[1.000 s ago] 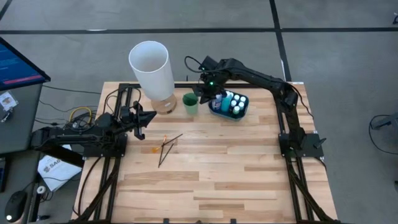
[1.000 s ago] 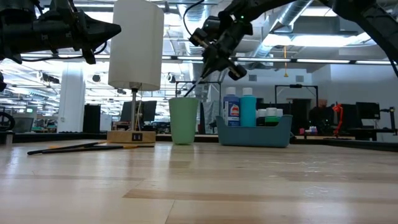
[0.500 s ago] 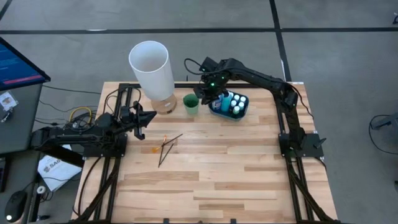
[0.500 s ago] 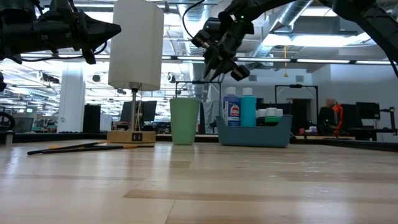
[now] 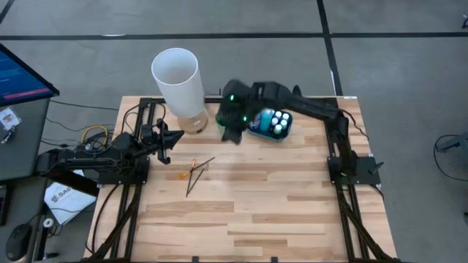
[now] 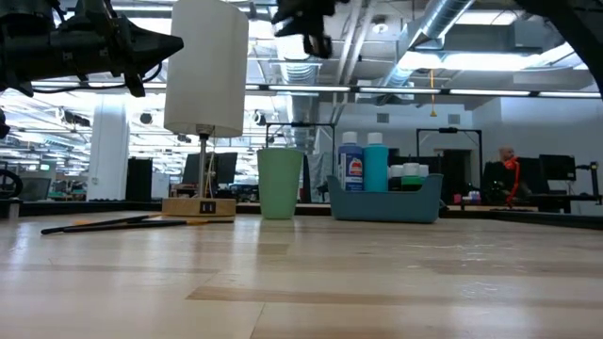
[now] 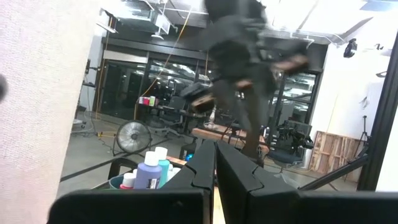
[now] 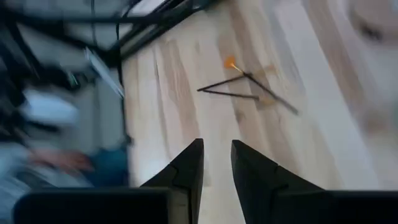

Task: Pick & Place Paint Supplies
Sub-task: Put the right gold paint brush into the green cup

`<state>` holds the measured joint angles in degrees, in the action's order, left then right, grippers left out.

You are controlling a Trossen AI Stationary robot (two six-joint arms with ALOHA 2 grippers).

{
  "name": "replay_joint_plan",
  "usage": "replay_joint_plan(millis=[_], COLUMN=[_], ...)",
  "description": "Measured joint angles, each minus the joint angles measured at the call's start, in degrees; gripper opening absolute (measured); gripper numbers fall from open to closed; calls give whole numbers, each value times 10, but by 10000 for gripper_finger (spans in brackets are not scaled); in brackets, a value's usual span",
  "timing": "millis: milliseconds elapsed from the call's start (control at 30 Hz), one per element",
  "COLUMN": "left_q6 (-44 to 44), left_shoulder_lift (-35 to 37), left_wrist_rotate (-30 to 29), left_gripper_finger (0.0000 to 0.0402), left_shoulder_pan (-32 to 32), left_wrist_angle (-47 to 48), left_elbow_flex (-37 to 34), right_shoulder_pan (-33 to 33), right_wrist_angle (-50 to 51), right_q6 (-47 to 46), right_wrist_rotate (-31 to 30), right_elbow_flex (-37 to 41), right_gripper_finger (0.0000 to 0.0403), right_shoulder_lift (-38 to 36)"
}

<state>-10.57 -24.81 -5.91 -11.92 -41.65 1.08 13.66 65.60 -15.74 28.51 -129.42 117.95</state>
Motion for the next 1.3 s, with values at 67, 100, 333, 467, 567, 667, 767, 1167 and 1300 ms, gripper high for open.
replay_joint_plan(millis=[67, 100, 333, 467, 567, 667, 767, 1167, 1300], left_q6=[0, 0, 0, 0, 0, 0, 0, 0, 0], left_shoulder_lift=[0, 0, 0, 0, 0, 0, 0, 0, 0], left_wrist_rotate=[0, 0, 0, 0, 0, 0, 0, 0, 0], left_gripper_finger=[2, 2, 2, 2, 2, 2, 2, 2, 2], left_shoulder_pan=[0, 0, 0, 0, 0, 0, 0, 0, 0], left_wrist_angle=[0, 0, 0, 0, 0, 0, 0, 0, 0], left_elbow_flex=[0, 0, 0, 0, 0, 0, 0, 0, 0], right_shoulder_pan=[-34, -51, -155, -167, -154, -141, -134, -104, -106], right_wrist_angle=[-9, -16, -129, -160, -151, -153, -159, -176, -199], right_q6=[55, 72, 205, 244, 254, 278, 316, 400, 428], right_wrist_rotate=[-53, -85, -210, -207, -198, -194, -194, -226, -226], right_elbow_flex=[-1, -1, -1, -1, -1, 0, -1, 0, 0], right_gripper_finger=[77, 77, 105, 144, 177, 209, 229, 217, 209], right_shoulder_lift=[0, 1, 52, 92, 121, 156, 191, 252, 270])
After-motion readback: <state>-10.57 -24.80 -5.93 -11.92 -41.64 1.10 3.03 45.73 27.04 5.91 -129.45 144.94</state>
